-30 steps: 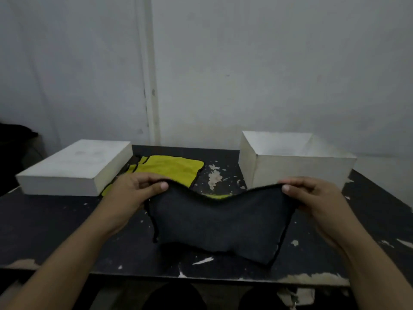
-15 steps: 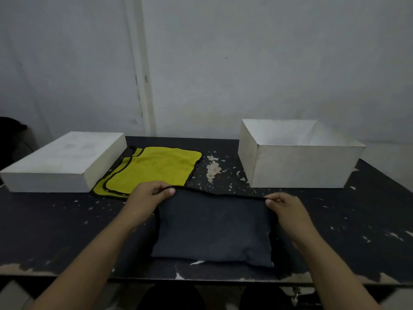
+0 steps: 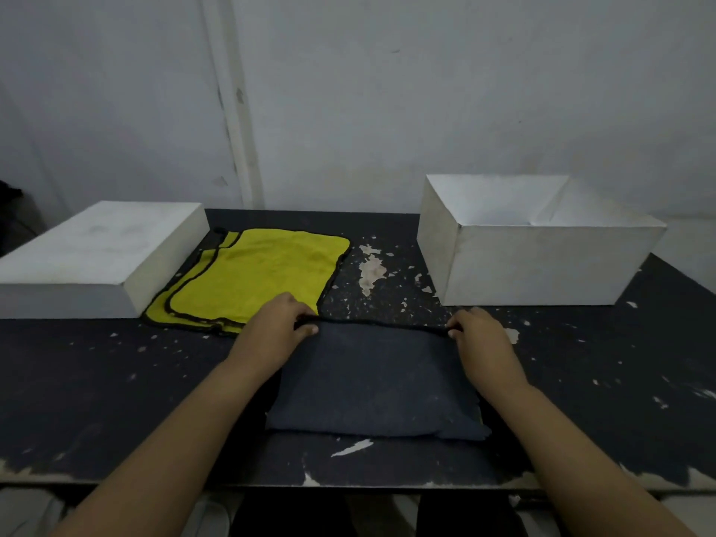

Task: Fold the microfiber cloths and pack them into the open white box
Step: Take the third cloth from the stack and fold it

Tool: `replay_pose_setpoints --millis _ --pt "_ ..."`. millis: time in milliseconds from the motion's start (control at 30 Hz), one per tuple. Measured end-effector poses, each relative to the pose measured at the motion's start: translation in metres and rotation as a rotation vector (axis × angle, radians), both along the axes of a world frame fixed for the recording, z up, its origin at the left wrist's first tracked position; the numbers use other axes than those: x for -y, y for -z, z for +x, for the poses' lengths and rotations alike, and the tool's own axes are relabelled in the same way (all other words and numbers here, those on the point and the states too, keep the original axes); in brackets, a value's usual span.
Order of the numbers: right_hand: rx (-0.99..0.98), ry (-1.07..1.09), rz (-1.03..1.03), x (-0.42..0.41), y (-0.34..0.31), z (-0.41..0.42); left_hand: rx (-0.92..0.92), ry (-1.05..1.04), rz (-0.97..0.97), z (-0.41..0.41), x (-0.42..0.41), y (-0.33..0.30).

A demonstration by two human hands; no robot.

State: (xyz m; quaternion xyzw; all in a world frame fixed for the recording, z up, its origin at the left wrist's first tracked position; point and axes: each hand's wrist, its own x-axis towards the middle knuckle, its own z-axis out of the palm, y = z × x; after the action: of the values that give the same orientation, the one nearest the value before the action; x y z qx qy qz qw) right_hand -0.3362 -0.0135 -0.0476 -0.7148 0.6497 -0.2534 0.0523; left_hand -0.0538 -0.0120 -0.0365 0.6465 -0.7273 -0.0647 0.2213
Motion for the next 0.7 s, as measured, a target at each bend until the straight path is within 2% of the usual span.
replay_pose_setpoints --millis 100,200,300,433,567,700 --pt "-0.015 0.012 -0.003 0.003 -0.001 -0.003 0.153 0.024 0.013 0.003 0.003 -0.005" --pt "-0.024 0.063 -0.042 0.0 -0.004 -0.006 0.306 0.07 -0.073 -0.011 0.006 -0.011" --pt "-0.069 0.148 -0.109 -0.014 -0.008 -0.01 0.239 0.234 -0.125 -0.049 0.009 -0.017" --pt "-0.02 0.29 -0.126 -0.044 -0.013 -0.012 0.2 0.556 -0.028 -0.109 0.015 -0.018" --pt "-0.011 0.354 -0.027 -0.082 -0.011 -0.006 0.277 0.719 0.023 -0.152 0.017 -0.019" --pt "-0.128 0.32 0.08 -0.111 -0.006 0.006 0.504 0.771 0.032 -0.169 0.023 -0.028"
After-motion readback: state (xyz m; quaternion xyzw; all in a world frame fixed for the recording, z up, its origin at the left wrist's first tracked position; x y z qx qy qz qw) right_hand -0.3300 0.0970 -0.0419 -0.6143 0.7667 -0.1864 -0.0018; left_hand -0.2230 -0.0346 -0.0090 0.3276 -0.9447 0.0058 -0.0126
